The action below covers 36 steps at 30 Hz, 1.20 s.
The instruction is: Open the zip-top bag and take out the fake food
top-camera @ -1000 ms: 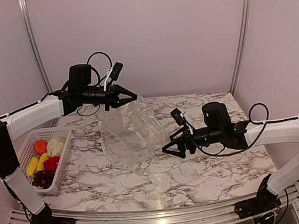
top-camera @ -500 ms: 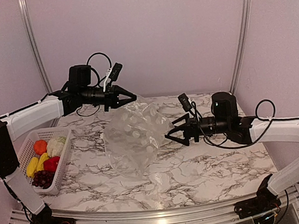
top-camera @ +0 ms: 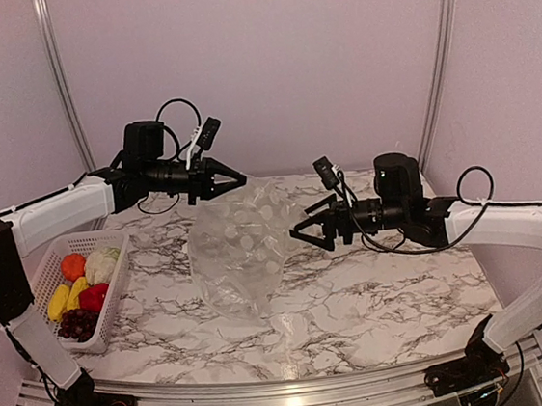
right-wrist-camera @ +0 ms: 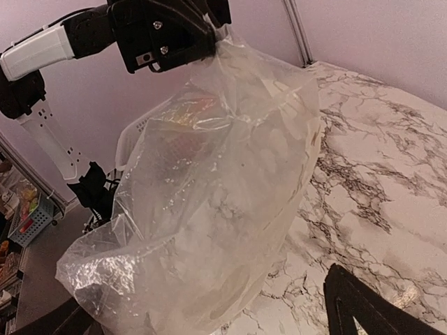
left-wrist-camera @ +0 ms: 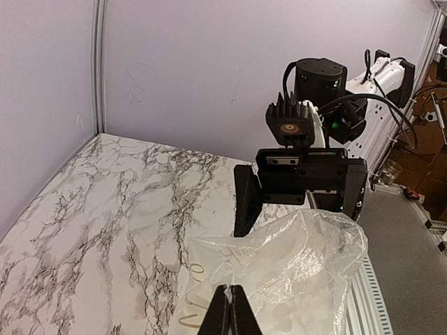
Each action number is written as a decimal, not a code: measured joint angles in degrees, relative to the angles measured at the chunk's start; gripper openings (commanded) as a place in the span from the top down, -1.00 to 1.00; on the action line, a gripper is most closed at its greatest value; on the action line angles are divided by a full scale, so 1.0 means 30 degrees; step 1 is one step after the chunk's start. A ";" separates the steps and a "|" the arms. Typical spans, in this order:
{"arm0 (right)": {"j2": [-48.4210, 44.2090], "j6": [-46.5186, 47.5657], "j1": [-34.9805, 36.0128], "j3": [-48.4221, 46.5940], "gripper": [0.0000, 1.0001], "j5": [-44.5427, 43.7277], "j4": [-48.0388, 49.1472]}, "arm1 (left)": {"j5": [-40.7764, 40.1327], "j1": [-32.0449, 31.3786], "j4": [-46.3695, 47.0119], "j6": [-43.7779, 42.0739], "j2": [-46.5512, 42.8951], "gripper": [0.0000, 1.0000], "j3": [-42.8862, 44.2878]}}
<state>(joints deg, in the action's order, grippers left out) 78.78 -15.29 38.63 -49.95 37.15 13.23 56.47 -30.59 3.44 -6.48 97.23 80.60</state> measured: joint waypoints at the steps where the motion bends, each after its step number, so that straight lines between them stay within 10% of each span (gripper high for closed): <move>1: -0.0168 0.0262 0.0007 0.0022 -0.97 -0.0095 -0.0415 | -0.0036 0.0058 0.0000 0.0007 -0.0058 1.00 -0.0036; 25: -0.0590 0.1093 -0.0007 -0.1916 -0.84 -0.3402 -0.3439 | -0.0627 0.0146 -0.0015 0.0299 -0.0262 1.00 -0.0036; 32: 0.3461 0.0750 0.0576 -0.3563 -0.33 -0.3796 -0.2812 | -0.0466 0.0036 0.0583 0.0962 -0.0291 1.00 -0.0386; 36: 0.4794 0.0772 0.0831 -0.3235 0.30 -0.3526 -0.2885 | -0.0393 0.0051 0.1333 0.1756 -0.0299 1.00 -0.0656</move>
<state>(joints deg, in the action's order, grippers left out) 93.17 -12.97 41.12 -59.66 26.57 4.58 55.29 -30.44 7.44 -1.21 96.33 78.63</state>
